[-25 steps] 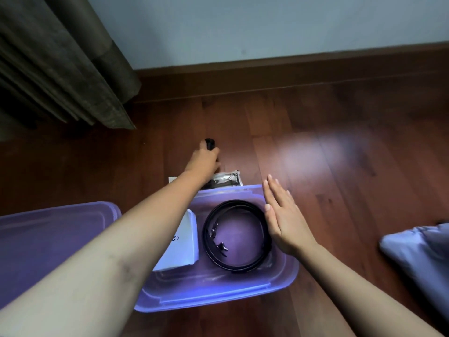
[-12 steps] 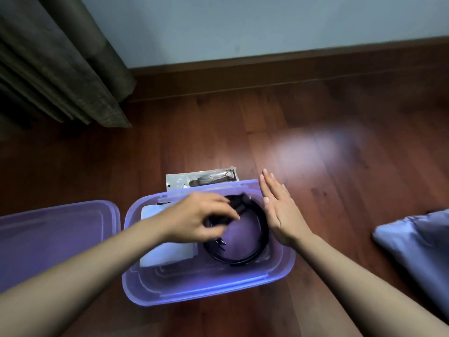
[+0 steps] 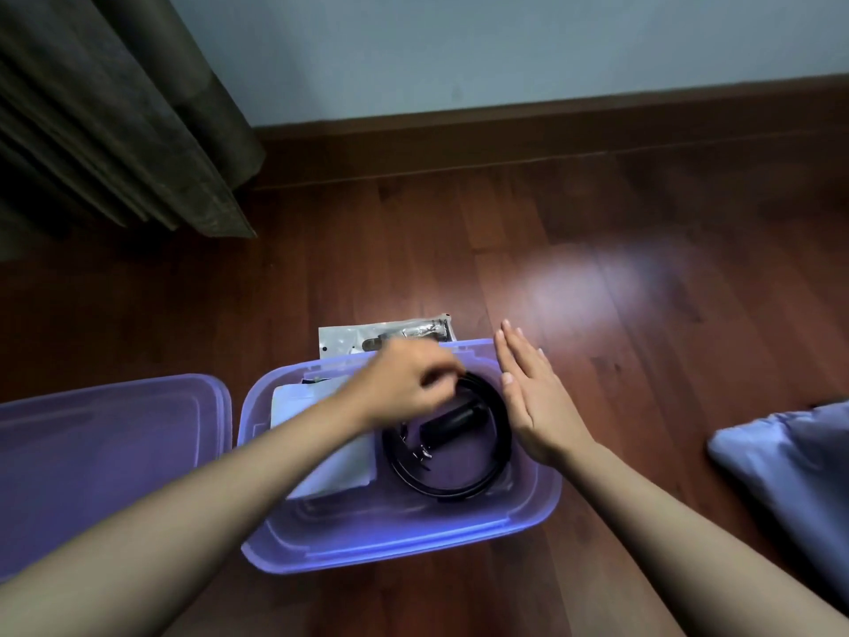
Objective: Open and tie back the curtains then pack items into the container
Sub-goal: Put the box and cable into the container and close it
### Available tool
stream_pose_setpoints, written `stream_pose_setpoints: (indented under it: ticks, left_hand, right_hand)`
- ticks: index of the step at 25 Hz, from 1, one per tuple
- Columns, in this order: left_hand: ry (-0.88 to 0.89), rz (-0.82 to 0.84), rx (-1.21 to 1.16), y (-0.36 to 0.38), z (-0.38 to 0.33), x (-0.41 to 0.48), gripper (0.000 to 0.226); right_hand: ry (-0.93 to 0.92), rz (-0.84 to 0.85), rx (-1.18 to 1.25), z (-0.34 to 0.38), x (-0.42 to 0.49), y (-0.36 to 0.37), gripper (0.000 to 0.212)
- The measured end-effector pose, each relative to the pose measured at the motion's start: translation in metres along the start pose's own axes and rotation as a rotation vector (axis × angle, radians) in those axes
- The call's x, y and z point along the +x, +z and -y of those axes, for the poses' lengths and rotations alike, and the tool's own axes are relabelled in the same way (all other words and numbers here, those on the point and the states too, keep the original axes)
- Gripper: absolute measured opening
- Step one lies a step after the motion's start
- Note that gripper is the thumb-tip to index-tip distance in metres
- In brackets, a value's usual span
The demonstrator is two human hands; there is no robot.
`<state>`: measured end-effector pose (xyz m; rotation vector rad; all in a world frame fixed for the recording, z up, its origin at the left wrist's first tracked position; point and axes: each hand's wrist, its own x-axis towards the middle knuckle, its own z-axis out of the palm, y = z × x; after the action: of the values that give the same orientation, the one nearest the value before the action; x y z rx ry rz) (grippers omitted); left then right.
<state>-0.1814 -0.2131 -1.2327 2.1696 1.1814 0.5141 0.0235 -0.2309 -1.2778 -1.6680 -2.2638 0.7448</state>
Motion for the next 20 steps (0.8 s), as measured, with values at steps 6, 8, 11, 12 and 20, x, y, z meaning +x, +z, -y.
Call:
stream_pose_setpoints:
  ticks: [6, 8, 11, 12, 20]
  left_hand:
    - [-0.408, 0.263, 0.381, -0.041, 0.09, 0.047, 0.04]
    - [-0.429, 0.368, 0.422, -0.028, 0.103, 0.049, 0.049]
    - [-0.433, 0.395, 0.475, -0.014, 0.109, 0.052, 0.053]
    - [-0.438, 0.367, 0.444, -0.015, 0.109, 0.052, 0.05]
    - [-0.024, -0.095, 0.292, -0.077, 0.04, -0.001, 0.056]
  right_hand:
    - [-0.004, 0.001, -0.023, -0.001, 0.0, 0.001, 0.07]
    - [-0.005, -0.004, -0.027, -0.002, 0.0, 0.002, 0.07]
    - [-0.002, -0.007, -0.025, -0.001, 0.0, 0.003, 0.07]
    - [-0.003, -0.002, -0.027, -0.001, 0.0, 0.002, 0.071]
    - [0.007, 0.0, -0.041, 0.001, 0.0, 0.001, 0.072]
